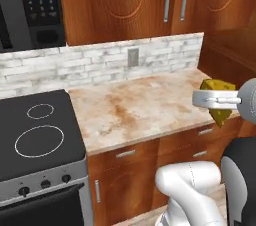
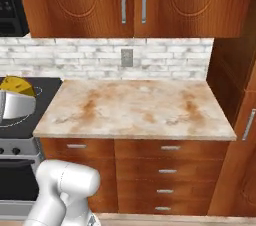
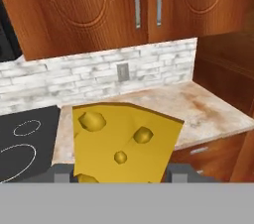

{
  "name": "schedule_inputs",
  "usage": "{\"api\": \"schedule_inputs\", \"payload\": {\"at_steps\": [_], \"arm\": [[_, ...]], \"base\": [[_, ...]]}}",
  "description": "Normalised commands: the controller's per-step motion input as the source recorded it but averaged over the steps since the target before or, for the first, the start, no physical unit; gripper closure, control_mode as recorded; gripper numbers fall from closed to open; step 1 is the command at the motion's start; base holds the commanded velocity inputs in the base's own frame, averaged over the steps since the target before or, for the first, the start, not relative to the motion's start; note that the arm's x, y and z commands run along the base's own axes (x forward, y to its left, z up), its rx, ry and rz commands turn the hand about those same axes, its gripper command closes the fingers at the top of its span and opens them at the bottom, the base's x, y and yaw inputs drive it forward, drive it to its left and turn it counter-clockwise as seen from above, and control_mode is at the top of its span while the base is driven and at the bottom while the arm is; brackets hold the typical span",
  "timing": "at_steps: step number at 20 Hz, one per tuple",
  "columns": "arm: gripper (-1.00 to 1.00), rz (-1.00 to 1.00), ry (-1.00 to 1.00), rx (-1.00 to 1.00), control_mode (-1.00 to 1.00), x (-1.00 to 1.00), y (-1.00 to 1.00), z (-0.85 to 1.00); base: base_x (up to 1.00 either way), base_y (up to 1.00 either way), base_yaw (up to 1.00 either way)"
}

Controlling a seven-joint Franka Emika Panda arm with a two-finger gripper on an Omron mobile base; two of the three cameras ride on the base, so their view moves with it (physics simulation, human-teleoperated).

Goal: Pick the cheese from the fridge and the cheese grater from the cabinet and place them next to the salad bowl.

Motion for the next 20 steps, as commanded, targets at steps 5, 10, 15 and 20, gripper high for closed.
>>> {"api": "schedule_inputs", "payload": {"at_steps": [5, 10, 15, 20], "arm": [[1.00, 0.00, 0.00, 0.00, 1.00, 0.00, 0.00, 0.00], [1.00, 0.00, 0.00, 0.00, 1.00, 0.00, 0.00, 0.00], [1.00, 0.00, 0.00, 0.00, 1.00, 0.00, 0.00, 0.00], [1.00, 0.00, 0.00, 0.00, 1.00, 0.00, 0.00, 0.00]], "base": [[-0.63, 0.29, 0.78], [-0.46, 0.90, 0.44], [-0.09, 1.00, 0.16], [0.12, 1.00, 0.10]]}}
